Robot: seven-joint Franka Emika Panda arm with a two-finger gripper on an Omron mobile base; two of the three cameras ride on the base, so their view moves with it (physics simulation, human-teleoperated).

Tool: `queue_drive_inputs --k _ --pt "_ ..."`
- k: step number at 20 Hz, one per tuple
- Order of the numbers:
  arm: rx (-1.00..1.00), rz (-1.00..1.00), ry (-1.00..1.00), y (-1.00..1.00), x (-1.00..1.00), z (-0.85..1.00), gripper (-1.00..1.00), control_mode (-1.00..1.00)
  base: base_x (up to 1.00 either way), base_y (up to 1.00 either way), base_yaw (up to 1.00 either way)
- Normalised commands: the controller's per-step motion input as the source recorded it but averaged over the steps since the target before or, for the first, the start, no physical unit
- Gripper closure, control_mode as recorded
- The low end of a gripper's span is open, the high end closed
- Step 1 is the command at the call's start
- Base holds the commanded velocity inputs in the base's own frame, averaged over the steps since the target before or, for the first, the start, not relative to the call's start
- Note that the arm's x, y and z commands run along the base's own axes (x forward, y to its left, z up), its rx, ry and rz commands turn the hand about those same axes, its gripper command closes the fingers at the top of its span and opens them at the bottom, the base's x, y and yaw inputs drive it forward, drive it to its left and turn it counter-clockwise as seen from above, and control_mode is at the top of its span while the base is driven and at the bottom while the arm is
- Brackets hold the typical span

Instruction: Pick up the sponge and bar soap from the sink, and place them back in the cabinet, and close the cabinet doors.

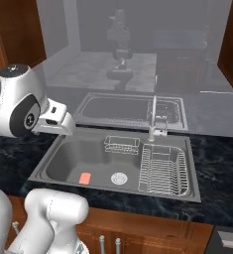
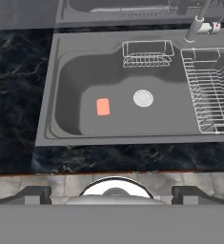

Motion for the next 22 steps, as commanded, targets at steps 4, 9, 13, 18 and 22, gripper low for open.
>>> queue_drive_inputs --k 4,9,13,18,22 --pt "0.00 0.00 0.00 0.00 0.30 -0.30 -1.00 -1.00 0.00 0.00 0.00" --pt "0.00 0.00 0.01 0.00 0.24 -0.27 -1.00 -1.00 0.00 0.00 0.00" --pt "0.00 0.00 0.01 0.00 0.28 -0.27 -1.00 -1.00 0.00 0.00 0.00" --pt "0.00 0.00 0.03 0.00 0.28 -0.24 -1.00 -1.00 0.00 0.00 0.00" --pt "0.00 0.00 0.03 0.00 0.24 -0.19 -1.00 -1.00 0.00 0.00 0.00"
